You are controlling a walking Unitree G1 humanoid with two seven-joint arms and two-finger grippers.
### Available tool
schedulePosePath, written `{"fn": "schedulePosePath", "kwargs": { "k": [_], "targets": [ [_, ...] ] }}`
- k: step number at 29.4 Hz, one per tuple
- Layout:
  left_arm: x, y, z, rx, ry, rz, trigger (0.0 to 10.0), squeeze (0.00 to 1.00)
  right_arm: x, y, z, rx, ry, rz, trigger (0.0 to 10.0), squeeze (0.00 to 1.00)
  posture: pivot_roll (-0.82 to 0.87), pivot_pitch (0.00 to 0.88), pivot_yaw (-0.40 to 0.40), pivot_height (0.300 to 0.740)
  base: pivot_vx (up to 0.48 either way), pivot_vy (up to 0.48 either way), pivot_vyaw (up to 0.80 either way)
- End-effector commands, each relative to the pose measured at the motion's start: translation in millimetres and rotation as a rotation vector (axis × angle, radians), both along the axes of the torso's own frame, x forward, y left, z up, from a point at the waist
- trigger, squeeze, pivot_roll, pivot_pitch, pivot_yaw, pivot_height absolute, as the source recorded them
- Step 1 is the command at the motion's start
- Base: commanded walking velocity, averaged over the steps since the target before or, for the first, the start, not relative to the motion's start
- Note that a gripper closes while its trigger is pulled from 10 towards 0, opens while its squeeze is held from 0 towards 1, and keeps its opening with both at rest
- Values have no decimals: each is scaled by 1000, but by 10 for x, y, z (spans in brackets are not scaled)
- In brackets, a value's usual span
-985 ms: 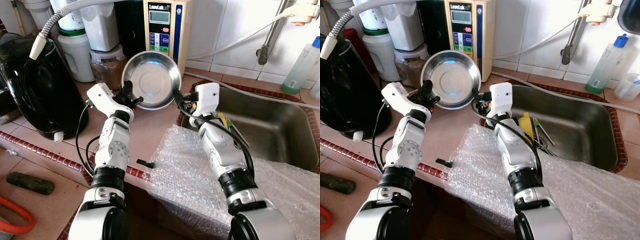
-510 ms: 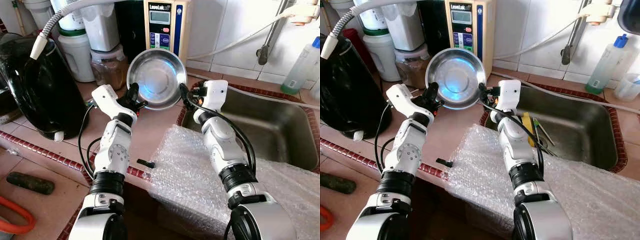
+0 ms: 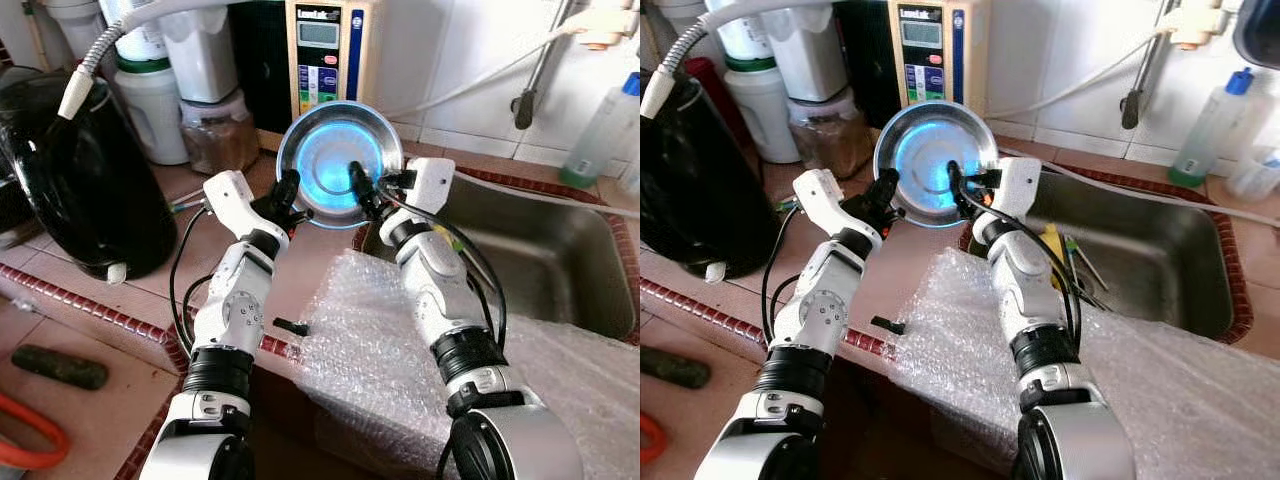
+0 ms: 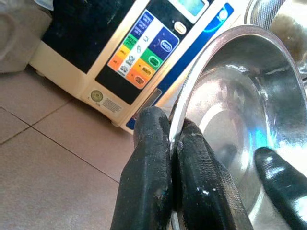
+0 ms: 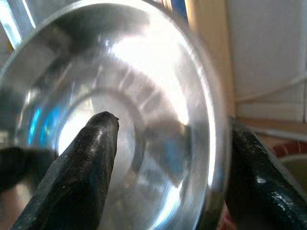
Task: Kitchen organization
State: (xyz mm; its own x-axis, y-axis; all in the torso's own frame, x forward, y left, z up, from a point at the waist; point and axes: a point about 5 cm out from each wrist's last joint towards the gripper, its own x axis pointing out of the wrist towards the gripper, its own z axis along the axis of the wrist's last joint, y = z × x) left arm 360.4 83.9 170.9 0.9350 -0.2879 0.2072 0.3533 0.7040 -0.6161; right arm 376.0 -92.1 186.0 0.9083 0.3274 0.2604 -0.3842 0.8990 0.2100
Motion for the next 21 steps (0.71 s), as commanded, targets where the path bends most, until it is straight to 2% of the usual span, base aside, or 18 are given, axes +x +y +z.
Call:
{"fn": "schedulePosePath", "kwargs": {
  "k": [1, 6, 7, 8, 9, 21],
  "targets": [
    [-58, -256, 14, -40, 4, -70, 0, 0, -25, 38, 85, 8, -37, 39, 10000, 0, 44, 0, 46, 740, 0, 0, 0],
    [-64, -259, 24, -50, -7, -85, 0, 0, -53, 0, 19, -41, -31, 14, 10000, 0, 40, 0, 49, 740, 0, 0, 0],
    [-66, -264, 23, -48, -7, -85, 0, 0, -46, -17, 12, -39, -25, -2, 9176, 0, 40, 0, 50, 740, 0, 0, 0],
    [-68, -268, 22, -46, -6, -85, 0, 0, -43, -29, 10, -37, -21, -13, 9176, 0, 40, 0, 50, 740, 0, 0, 0],
    [-68, -270, 20, -44, -5, -84, 0, 0, -37, -39, 8, -33, -14, -23, 0, 0, 40, 0, 50, 740, 0, 0, 0],
    [-44, -181, 56, -27, -23, -47, 0, 0, 7, -102, -80, -71, 56, -95, 0, 0, 61, 0, 43, 740, 0, 0, 0]
  ]
}}
